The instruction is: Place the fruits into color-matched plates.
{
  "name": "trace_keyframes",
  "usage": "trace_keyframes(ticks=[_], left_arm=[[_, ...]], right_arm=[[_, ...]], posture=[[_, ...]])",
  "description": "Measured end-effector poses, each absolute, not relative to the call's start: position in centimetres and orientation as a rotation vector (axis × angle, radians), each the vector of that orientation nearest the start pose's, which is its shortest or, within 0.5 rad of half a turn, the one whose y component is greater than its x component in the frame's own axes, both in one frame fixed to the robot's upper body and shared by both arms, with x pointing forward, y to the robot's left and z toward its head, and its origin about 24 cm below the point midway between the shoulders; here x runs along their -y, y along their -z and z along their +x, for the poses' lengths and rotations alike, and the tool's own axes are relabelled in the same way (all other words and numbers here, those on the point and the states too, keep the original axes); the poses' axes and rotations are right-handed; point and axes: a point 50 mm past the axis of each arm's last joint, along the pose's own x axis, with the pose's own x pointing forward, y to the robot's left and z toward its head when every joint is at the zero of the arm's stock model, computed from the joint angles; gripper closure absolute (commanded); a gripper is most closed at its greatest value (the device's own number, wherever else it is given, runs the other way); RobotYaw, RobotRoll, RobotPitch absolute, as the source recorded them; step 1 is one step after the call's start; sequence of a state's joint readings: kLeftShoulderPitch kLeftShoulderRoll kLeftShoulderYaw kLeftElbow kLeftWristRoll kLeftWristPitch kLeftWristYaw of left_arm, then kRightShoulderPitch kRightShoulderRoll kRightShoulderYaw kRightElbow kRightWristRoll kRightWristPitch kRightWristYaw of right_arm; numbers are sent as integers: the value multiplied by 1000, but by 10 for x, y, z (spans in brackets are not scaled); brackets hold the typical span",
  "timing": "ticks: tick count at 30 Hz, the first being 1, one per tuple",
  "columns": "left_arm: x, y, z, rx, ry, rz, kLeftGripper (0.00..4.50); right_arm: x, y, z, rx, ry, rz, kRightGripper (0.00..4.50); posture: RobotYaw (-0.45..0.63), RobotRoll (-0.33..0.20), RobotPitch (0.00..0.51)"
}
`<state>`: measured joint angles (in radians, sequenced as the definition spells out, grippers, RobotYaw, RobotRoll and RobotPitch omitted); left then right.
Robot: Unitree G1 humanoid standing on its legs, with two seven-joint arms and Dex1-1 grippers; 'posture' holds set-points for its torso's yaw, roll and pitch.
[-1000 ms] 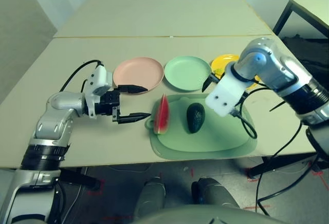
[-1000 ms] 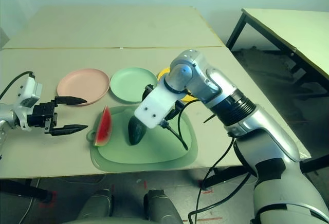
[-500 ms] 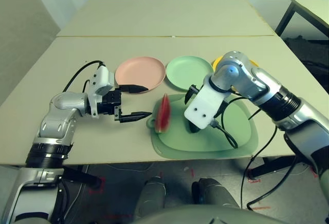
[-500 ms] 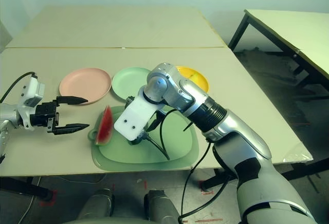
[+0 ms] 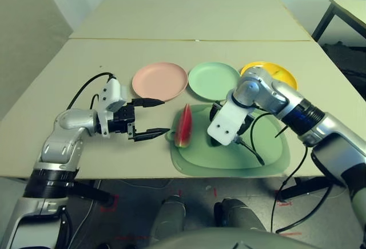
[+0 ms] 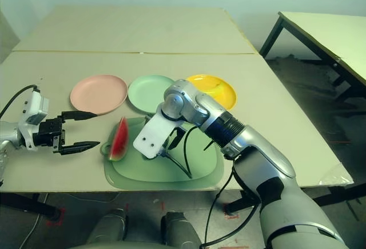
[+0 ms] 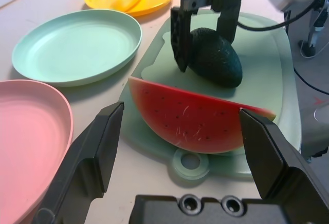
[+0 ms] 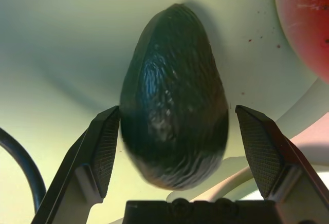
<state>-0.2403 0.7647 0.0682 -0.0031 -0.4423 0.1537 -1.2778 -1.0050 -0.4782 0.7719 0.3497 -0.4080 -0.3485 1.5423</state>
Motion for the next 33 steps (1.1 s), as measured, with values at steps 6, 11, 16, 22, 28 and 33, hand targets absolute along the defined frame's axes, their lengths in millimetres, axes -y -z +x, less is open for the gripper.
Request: trace_keyframes(ticks=[6,11,16,22,28,33], left_arm=[[-233,-141,258,-92,1210,343,0],[-232,-143,259,-84,1211,348,0],[-231,-145,261,-79,1220,355,0],[-231,-145,264,-67,1210,349,0],[-226,-151,274,-32,1141,290,0],[-223,-153,283,-34,1032,230,0]], right_arm=[[61,-142,308,-267,-1891,-1796,1315],[62,-142,308,-279,-1888,-1789,1431],[64,-142,309,-304,-1879,-1777,1431],[65,-150,315,-331,-1850,-1729,1431],[58,-199,346,-233,-1635,-1708,1431],[65,-212,372,-245,-1471,-1659,1431]], posture=[[152,0,85],[141,0,84],[130,0,82],[122,0,77],[120,0,74],[123,0,78]])
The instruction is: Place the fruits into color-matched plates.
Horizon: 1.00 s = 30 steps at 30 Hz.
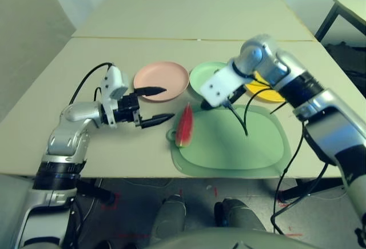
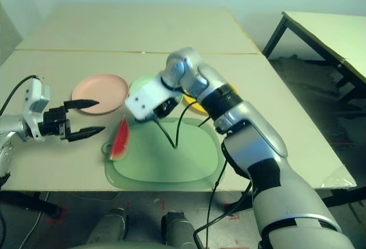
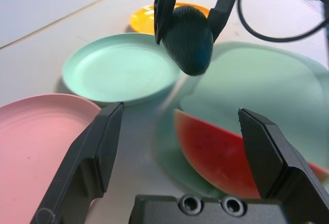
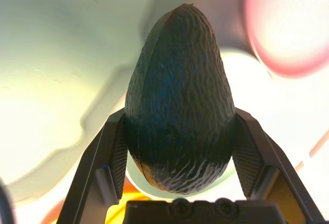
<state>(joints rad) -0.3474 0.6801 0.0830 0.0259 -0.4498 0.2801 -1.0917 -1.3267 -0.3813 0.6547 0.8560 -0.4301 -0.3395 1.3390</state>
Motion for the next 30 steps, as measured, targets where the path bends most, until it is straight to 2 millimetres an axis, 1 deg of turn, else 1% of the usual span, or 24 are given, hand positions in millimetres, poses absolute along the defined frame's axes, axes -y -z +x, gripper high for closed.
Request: trace_keyframes(ticks=[6,12,16,22,24,26,30], left_arm=[[-222,-150,285,-37,986,226,0],[-223,-150,286,-41,982,232,0],[-223,-149,286,-36,983,241,0],[-224,-141,282,-58,1000,237,0],[-224,-141,281,-57,1005,238,0],[-224,-141,281,-56,1008,239,0],[-223,-140,281,-61,1021,239,0]], right_arm=[[72,-207,392,-243,-1292,-1593,1431],[78,-192,403,-240,-1136,-1547,1431],[82,-185,405,-248,-1100,-1557,1431],[83,-164,402,-293,-1125,-1540,1431],[82,-164,402,-290,-1125,-1541,684],[82,-164,402,-287,-1122,-1541,82],[82,-163,402,-285,-1121,-1536,34]], posture=[[124,0,84],[127,0,88],[129,0,98],[128,0,106],[125,0,109],[127,0,110],[122,0,108]])
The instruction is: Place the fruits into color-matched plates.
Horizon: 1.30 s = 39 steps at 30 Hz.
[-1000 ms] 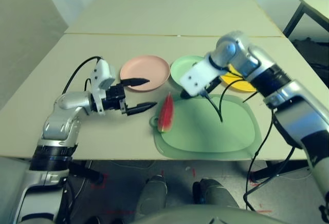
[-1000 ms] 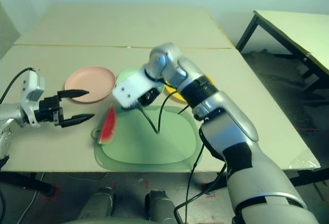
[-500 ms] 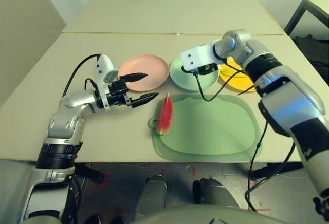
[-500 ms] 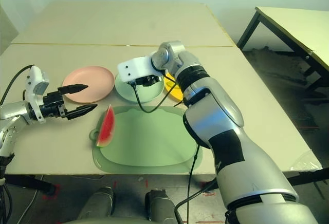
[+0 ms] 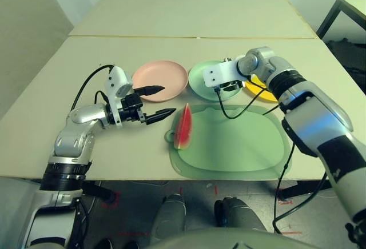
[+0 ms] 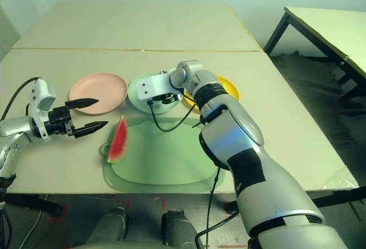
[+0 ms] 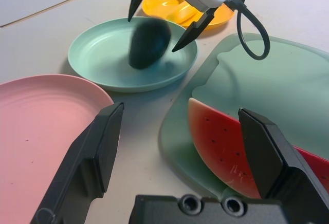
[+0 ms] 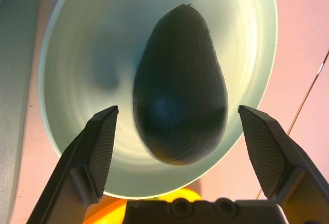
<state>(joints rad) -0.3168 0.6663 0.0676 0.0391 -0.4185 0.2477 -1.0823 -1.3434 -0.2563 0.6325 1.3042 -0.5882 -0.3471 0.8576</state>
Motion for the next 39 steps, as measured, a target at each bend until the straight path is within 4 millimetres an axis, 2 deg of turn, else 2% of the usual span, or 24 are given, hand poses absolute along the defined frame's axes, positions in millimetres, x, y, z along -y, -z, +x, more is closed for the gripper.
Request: trace_keyframes(ticks=[4,8,11,13,15,18,19,23,25,28,29,32,35,39], left_arm=[[-222,-137,279,-72,1034,233,0],[-223,-134,277,-83,1040,229,0],[-224,-133,276,-89,1038,228,0],[-225,-131,275,-98,1037,224,0],[-225,-129,274,-103,1036,222,0],[-227,-127,272,-115,1035,225,0],[-228,-128,272,-119,1035,229,0],[-228,-132,275,-106,1048,247,0],[-229,-135,278,-92,1041,271,0],[-233,-136,282,-92,1029,294,0],[-234,-137,282,-89,1029,299,0],[-235,-137,283,-90,1029,302,0],[-235,-137,284,-86,1029,304,0],[-236,-139,286,-82,1024,318,0]], right_arm=[[84,-157,401,-295,-1129,-1521,34],[93,-163,403,-289,-1109,-1477,34],[106,-179,404,-256,-1086,-1374,34],[122,-195,405,-232,-1050,-1283,34],[142,-207,403,-210,-1012,-1161,34],[169,-215,392,-189,-952,-938,34],[173,-218,388,-174,-941,-879,34],[191,-235,351,-91,-916,-456,34],[202,-226,328,-101,-944,-279,34],[218,-198,300,-104,-928,35,34],[223,-190,293,-109,-920,90,34],[237,-159,265,-113,-880,175,34],[239,-133,246,-33,-857,266,34],[259,-97,222,-31,-857,152,34]], posture=[[120,0,105],[130,0,104],[129,0,102],[117,0,103],[110,0,102],[94,0,98],[84,0,96],[71,0,88],[66,0,85],[60,0,79],[62,0,75],[62,0,67],[66,0,59],[75,0,45]])
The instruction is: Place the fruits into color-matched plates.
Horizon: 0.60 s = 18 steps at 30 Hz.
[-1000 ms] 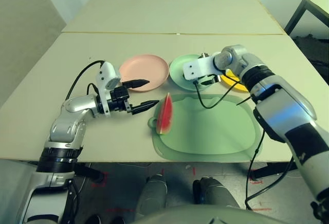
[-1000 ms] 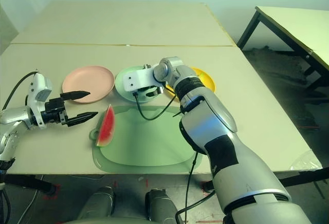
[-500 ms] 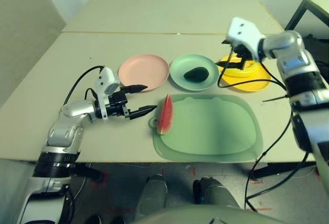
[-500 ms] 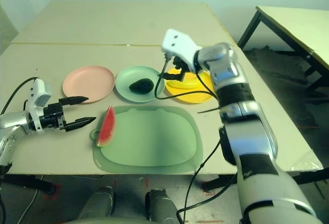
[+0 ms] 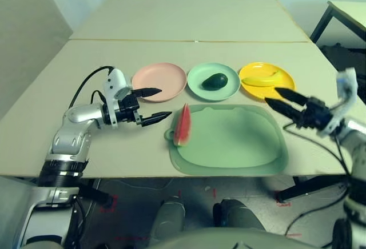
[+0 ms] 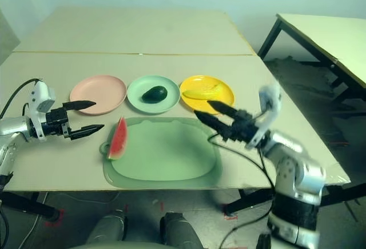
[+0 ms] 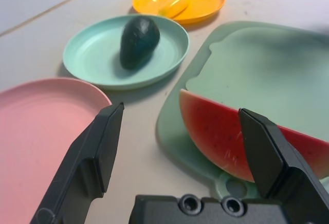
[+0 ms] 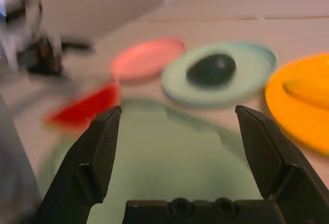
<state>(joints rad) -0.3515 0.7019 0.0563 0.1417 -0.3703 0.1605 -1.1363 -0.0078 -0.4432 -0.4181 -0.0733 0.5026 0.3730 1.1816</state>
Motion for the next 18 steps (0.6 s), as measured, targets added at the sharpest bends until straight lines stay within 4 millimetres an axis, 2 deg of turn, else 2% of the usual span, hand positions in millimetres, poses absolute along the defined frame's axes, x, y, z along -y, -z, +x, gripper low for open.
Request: trace_keyframes(ticks=[5,10,18], left_arm=[[-226,-150,297,-48,1068,365,0],[-216,-155,306,-53,1177,439,0],[-207,-161,315,-82,1351,546,0]], right_arm=[[273,-77,216,66,-895,9,34],[271,-65,209,83,-1107,-143,34],[265,-60,208,88,-1219,-177,34]], posture=[[67,0,37],[53,0,34],[35,0,32]])
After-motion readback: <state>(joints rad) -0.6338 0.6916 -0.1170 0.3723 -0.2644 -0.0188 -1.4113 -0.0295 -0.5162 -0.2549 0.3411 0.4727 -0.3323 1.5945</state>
